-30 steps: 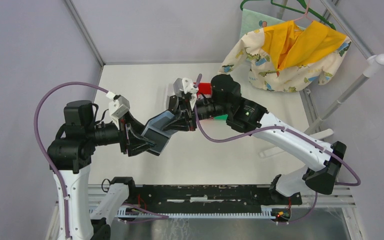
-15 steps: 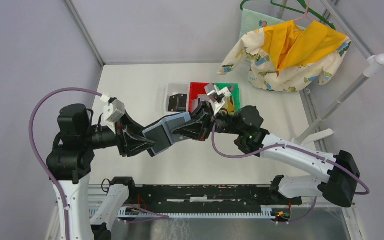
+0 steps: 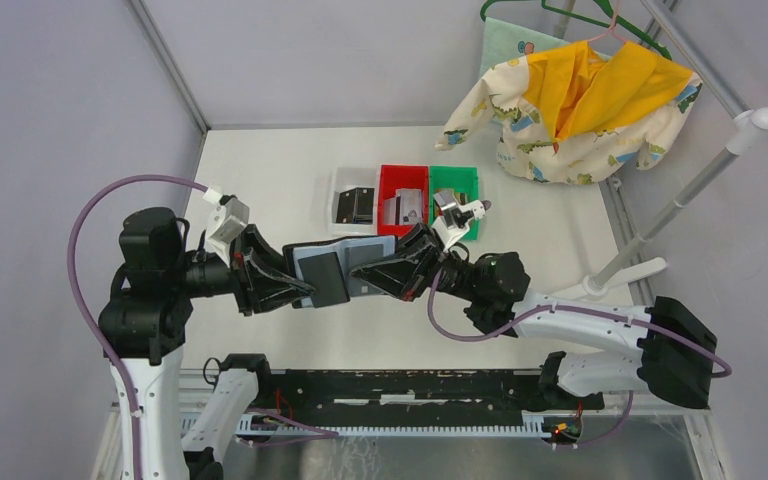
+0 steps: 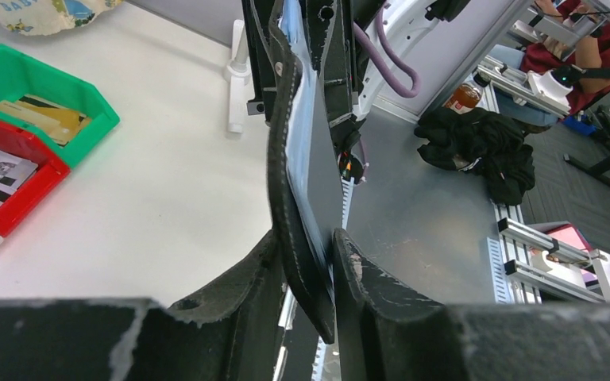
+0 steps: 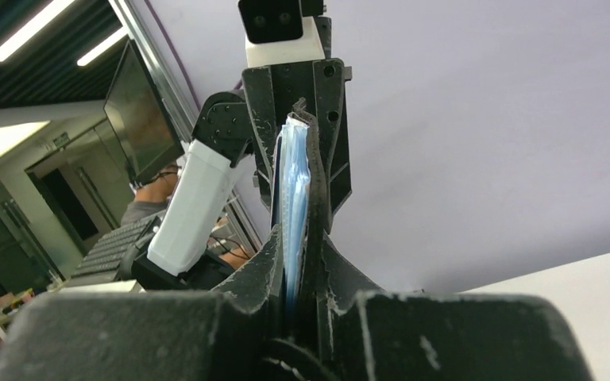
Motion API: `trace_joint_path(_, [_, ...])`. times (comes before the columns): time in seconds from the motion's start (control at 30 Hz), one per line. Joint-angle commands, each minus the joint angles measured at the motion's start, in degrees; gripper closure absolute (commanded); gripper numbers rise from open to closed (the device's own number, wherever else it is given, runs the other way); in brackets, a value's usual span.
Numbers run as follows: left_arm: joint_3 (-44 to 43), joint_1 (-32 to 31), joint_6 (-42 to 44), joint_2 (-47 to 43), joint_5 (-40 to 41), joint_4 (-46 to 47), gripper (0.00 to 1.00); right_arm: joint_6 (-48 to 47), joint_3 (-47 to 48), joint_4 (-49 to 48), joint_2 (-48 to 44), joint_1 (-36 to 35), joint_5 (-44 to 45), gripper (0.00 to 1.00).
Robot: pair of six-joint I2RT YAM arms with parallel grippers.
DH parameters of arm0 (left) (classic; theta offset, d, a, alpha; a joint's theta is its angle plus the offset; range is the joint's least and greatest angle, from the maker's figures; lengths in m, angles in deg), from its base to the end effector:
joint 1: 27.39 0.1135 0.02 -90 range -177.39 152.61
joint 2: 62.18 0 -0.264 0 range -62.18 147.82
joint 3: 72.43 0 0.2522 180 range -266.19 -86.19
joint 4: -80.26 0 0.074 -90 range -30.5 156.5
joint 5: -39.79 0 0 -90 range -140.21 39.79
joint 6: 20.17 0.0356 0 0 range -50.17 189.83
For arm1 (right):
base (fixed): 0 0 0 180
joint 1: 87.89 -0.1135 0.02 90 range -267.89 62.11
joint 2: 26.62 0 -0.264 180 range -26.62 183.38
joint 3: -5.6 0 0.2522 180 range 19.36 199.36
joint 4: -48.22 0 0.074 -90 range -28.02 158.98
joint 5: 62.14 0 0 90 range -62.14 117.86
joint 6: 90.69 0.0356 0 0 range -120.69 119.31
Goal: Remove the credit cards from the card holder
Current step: Remove the credit card from the card holder.
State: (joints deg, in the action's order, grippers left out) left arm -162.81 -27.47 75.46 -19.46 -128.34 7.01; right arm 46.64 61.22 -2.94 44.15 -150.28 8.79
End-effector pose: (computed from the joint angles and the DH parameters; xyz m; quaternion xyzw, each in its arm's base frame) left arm 0.0692 -0.0349 0.4439 0.3682 0.6394 -0.5126 0.4391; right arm 0.1118 0.2389 0.3601 -0.2050 0.4244 0.7619 0.4443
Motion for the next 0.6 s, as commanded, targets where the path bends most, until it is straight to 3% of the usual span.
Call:
trace_joint_path(0.0, [0.3, 0.0, -2.4, -0.2, -1.8, 1.9, 0.65, 3.7, -1.3, -13.0, 1.3, -1.6, 5.4, 1.0])
trace_joint_path(0.2, [0.1, 0.0, -3.1, -0.1, -1.7, 2.1, 0.65, 2.6, -2.9, -13.2, 2.0, -2.9, 6.7, 1.0])
trace_joint_path(0.37, [0.6, 0.0, -4.4, 0.1, -1.8, 3.3, 0.55, 0.0, -3.2, -10.4, 1.3, -3.5, 8.5, 1.0])
trace_joint_path(0.57, [1.9, 0.0, -4.8, 0.1, -3.1, 3.2, 0.56, -1.1, -2.8, -9.2, 1.3, -3.9, 9.8, 1.0])
